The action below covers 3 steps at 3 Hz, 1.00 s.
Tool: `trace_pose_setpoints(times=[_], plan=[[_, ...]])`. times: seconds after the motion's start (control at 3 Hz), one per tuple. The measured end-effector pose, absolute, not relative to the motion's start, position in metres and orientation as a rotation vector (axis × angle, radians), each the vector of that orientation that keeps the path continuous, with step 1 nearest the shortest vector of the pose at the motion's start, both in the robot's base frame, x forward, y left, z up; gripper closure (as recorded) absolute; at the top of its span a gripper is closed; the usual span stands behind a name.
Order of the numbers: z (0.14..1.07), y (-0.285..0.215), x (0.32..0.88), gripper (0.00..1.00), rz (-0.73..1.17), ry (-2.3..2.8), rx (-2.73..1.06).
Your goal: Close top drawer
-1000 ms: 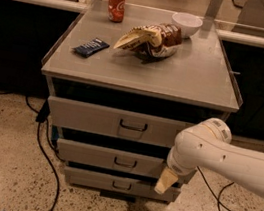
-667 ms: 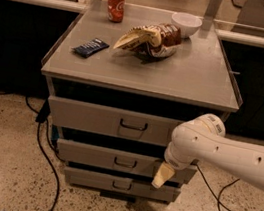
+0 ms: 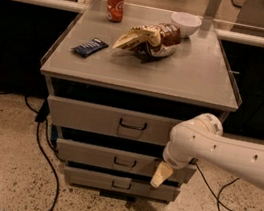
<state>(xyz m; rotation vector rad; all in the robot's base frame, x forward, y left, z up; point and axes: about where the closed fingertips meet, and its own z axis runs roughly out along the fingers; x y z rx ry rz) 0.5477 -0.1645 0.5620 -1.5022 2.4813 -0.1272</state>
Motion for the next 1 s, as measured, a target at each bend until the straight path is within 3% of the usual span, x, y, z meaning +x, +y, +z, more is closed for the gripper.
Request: trace_pose_setpoints(times=[1.0], plan=[[0.5541, -0.1605, 0.5528, 0.0, -0.112, 2.495, -1.49]])
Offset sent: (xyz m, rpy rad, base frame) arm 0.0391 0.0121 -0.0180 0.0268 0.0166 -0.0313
